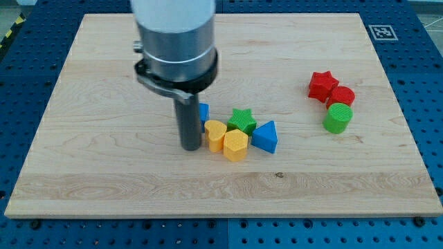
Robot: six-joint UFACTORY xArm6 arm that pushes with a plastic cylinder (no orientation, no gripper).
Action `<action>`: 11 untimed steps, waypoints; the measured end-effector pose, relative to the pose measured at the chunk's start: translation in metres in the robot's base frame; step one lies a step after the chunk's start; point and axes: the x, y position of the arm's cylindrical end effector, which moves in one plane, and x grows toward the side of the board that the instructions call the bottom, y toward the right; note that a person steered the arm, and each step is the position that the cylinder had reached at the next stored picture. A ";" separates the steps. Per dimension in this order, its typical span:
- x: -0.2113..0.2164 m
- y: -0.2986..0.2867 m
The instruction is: Push the blue cube closer to the green star
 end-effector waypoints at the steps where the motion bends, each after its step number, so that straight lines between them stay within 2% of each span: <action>1: 0.002 -0.026; 2: -0.016 -0.038; 3: -0.051 -0.034; 5: -0.048 -0.033; 10: -0.049 0.030; 11: -0.079 0.030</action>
